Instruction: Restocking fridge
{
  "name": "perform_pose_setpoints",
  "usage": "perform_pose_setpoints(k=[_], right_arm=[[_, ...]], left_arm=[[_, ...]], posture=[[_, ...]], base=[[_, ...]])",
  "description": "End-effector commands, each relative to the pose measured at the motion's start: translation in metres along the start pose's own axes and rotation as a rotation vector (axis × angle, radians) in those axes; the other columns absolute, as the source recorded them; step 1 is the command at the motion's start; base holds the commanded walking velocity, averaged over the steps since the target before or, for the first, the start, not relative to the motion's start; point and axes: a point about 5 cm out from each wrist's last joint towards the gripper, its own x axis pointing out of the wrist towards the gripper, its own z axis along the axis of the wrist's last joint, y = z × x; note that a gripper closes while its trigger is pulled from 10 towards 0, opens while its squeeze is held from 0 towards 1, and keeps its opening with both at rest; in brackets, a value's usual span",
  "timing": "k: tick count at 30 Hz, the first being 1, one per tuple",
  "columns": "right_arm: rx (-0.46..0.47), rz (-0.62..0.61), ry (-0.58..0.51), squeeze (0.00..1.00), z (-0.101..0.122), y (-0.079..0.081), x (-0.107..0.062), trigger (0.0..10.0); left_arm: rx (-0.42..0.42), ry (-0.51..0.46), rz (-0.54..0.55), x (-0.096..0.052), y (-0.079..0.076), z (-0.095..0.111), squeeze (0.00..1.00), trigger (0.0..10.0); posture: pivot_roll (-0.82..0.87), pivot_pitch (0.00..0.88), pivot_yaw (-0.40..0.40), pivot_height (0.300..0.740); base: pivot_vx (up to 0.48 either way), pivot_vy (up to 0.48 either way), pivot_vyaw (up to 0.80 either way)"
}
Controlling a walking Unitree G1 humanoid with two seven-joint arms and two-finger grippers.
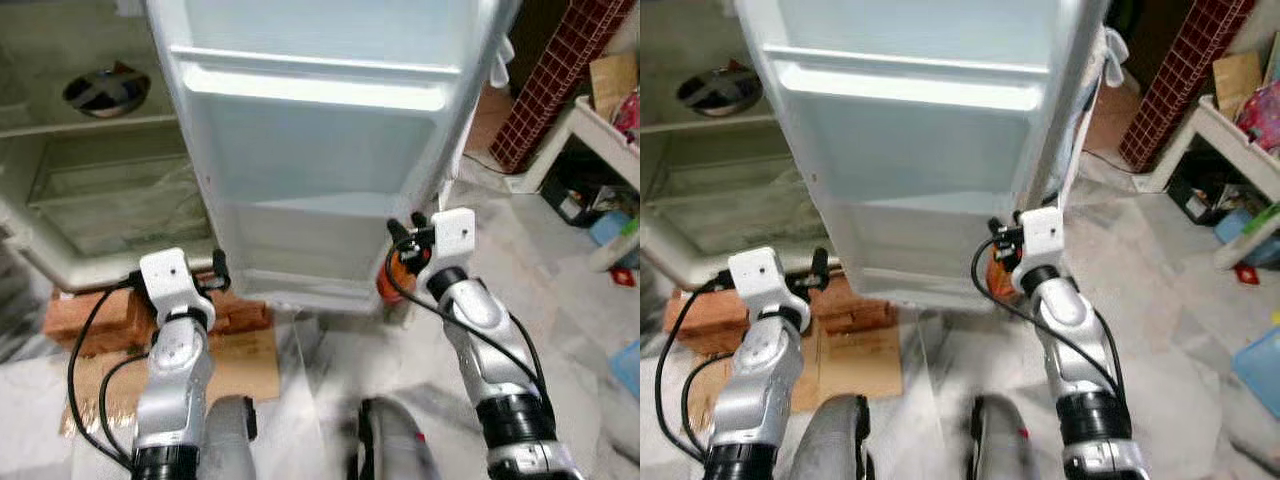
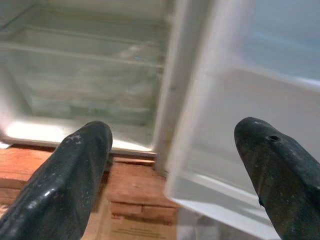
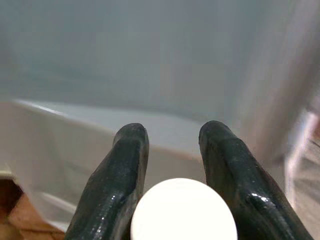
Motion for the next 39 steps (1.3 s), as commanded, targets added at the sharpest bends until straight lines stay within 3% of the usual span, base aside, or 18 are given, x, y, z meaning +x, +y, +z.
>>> perform_pose_setpoints(k=[1,16,29,39], right_arm=[[-0.005,0.048,-0.042,0.00,0.0092,0.0108,0.0051,10.0],[0.000,0.060,-0.059,0.00,0.0109,0.0120,0.0060,10.0],[0.004,0.067,-0.067,0.00,0.0119,0.0132,0.0066,10.0],[0.002,0.071,-0.073,0.00,0.0128,0.0138,0.0064,10.0]], left_arm=[[0.000,0.015,0.028,-0.0011,0.0067,-0.0033,0.00,10.0],[0.004,0.021,0.026,0.0000,0.0064,-0.0041,0.00,10.0],[0.010,0.013,0.023,0.0007,0.0058,-0.0029,0.00,10.0],[0.008,-0.002,0.013,0.0002,0.0056,-0.0015,0.00,10.0]], posture=[[0.02,0.086,-0.025,0.640],[0.03,0.077,-0.026,0.640],[0.03,0.075,-0.026,0.555],[0.03,0.078,-0.028,0.555]], base=[[0.000,0.000,0.00],[0.000,0.000,0.00],[0.000,0.000,0.00],[0.107,0.000,0.00]])
